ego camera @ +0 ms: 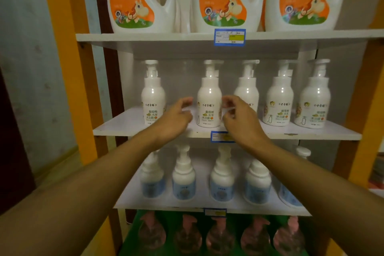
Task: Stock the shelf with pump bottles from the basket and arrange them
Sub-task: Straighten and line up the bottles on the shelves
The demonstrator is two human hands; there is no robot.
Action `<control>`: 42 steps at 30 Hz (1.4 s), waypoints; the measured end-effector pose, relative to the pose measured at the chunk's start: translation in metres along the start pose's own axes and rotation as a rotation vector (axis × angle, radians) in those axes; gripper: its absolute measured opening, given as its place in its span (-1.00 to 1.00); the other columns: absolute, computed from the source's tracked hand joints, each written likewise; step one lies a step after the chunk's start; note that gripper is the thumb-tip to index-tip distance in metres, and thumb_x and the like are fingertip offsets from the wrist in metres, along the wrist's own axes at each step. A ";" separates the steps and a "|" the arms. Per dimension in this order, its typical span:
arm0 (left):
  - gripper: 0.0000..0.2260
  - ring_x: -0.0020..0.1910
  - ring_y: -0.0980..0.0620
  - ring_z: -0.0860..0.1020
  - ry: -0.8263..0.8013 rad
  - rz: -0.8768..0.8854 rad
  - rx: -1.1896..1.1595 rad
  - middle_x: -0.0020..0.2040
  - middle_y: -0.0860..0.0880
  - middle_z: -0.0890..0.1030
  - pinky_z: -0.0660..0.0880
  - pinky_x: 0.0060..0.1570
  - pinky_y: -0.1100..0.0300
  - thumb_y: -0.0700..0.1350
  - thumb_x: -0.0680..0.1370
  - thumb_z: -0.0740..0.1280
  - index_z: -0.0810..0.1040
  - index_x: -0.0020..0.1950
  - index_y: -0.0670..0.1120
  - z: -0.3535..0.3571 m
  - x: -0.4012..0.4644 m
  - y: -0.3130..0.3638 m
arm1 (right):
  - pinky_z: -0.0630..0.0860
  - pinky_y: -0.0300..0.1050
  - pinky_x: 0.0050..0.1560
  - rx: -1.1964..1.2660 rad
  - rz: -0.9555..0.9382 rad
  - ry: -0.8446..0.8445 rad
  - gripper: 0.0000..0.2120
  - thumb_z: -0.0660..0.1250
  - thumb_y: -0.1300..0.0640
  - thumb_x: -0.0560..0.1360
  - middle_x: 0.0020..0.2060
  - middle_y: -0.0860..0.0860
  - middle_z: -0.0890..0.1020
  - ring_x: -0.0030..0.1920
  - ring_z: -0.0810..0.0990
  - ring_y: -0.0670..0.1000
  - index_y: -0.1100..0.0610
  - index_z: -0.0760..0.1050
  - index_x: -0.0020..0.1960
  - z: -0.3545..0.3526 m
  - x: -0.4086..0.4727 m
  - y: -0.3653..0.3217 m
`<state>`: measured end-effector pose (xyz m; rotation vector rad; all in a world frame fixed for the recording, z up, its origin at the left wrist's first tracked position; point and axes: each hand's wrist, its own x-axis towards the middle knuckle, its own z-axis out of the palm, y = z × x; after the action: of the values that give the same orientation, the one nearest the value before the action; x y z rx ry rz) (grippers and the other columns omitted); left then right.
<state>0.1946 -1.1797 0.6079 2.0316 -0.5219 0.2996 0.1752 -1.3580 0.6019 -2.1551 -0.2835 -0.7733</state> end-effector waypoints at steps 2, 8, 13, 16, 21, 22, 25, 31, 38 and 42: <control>-0.52 0.35 0.05 0.35 -0.098 -0.033 0.008 0.47 0.04 0.29 0.37 0.24 0.19 -0.19 0.59 0.16 0.14 0.49 0.02 0.015 0.007 0.004 | 0.37 -0.20 0.12 -0.046 0.024 -0.137 -0.58 0.19 0.26 0.54 0.29 0.09 0.46 0.24 0.47 0.05 0.13 0.27 0.39 -0.006 -0.003 -0.001; -0.50 0.33 0.09 0.37 -0.082 -0.065 -0.044 0.44 0.04 0.34 0.44 0.21 0.18 -0.24 0.58 0.18 0.14 0.49 0.00 0.027 0.016 0.000 | 0.43 -0.08 0.13 -0.037 0.147 -0.285 -0.65 0.17 0.29 0.51 0.23 0.11 0.55 0.22 0.51 0.13 0.15 0.40 0.28 -0.001 0.017 0.003; -0.54 0.35 0.01 0.40 -0.002 -0.128 -0.051 0.40 0.00 0.40 0.36 0.33 0.08 -0.24 0.58 0.20 0.22 0.45 -0.02 0.005 0.015 -0.011 | 0.35 -0.13 0.24 -0.009 0.112 -0.346 -0.61 0.17 0.25 0.55 0.33 0.04 0.49 0.33 0.45 0.06 0.09 0.36 0.37 0.007 0.020 -0.005; -0.55 0.32 -0.02 0.44 0.052 -0.167 -0.083 0.36 -0.03 0.45 0.36 0.36 -0.03 -0.31 0.55 0.21 0.27 0.42 -0.05 -0.010 0.012 -0.018 | 0.29 -0.16 0.29 0.014 0.087 -0.384 -0.55 0.17 0.26 0.55 0.37 0.02 0.45 0.38 0.40 0.03 0.08 0.30 0.43 0.016 0.021 -0.012; -0.53 0.31 -0.01 0.45 0.018 -0.177 -0.155 0.37 -0.03 0.45 0.36 0.36 -0.02 -0.35 0.55 0.19 0.27 0.42 -0.06 -0.017 0.006 -0.021 | 0.25 -0.15 0.36 -0.037 0.066 -0.433 -0.45 0.17 0.32 0.53 0.43 0.01 0.36 0.42 0.33 -0.01 0.07 0.18 0.48 0.022 0.022 -0.013; -0.53 0.31 -0.01 0.45 0.020 -0.176 -0.154 0.37 -0.03 0.45 0.36 0.36 -0.02 -0.35 0.55 0.19 0.27 0.42 -0.06 -0.017 0.006 -0.021 | 0.24 -0.15 0.37 -0.044 0.065 -0.441 -0.44 0.17 0.32 0.53 0.44 0.01 0.34 0.43 0.32 -0.01 0.06 0.16 0.49 0.022 0.023 -0.013; -0.53 0.32 -0.01 0.43 0.029 -0.169 -0.127 0.38 -0.02 0.43 0.35 0.37 -0.05 -0.32 0.55 0.20 0.27 0.42 -0.04 -0.017 0.005 -0.022 | 0.23 -0.13 0.39 -0.074 0.054 -0.459 -0.43 0.17 0.32 0.54 0.46 0.00 0.32 0.45 0.28 -0.01 0.04 0.14 0.50 0.021 0.022 -0.012; -0.55 0.10 0.08 0.46 0.188 -0.030 0.033 0.28 0.02 0.37 0.44 0.12 0.18 -0.28 0.55 0.22 0.28 0.41 -0.03 -0.003 -0.003 -0.014 | 0.41 -0.17 0.23 -0.091 -0.021 -0.222 -0.52 0.20 0.27 0.52 0.36 0.00 0.46 0.24 0.51 0.02 0.05 0.32 0.42 0.004 0.016 -0.007; -0.68 0.11 0.05 0.54 0.046 0.060 -0.138 0.23 0.04 0.51 0.52 0.04 0.22 -0.25 0.58 0.17 0.40 0.32 -0.04 0.039 0.004 0.023 | 0.50 -0.18 0.09 -0.009 0.108 0.105 -0.72 0.25 0.20 0.54 0.08 0.02 0.58 0.07 0.56 -0.01 0.13 0.48 0.24 -0.052 0.006 0.043; -0.52 0.14 0.08 0.48 -0.155 -0.023 0.061 0.51 0.02 0.23 0.44 0.05 0.24 -0.20 0.60 0.14 0.12 0.51 -0.03 0.069 0.020 0.031 | 0.35 -0.16 0.15 -0.067 0.189 -0.010 -0.56 0.24 0.23 0.53 0.31 0.08 0.49 0.27 0.47 0.09 0.15 0.32 0.39 -0.051 0.007 0.053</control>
<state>0.1974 -1.2576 0.6066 2.1295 -0.5903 0.1463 0.1817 -1.4315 0.5980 -2.2118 -0.0588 -0.6722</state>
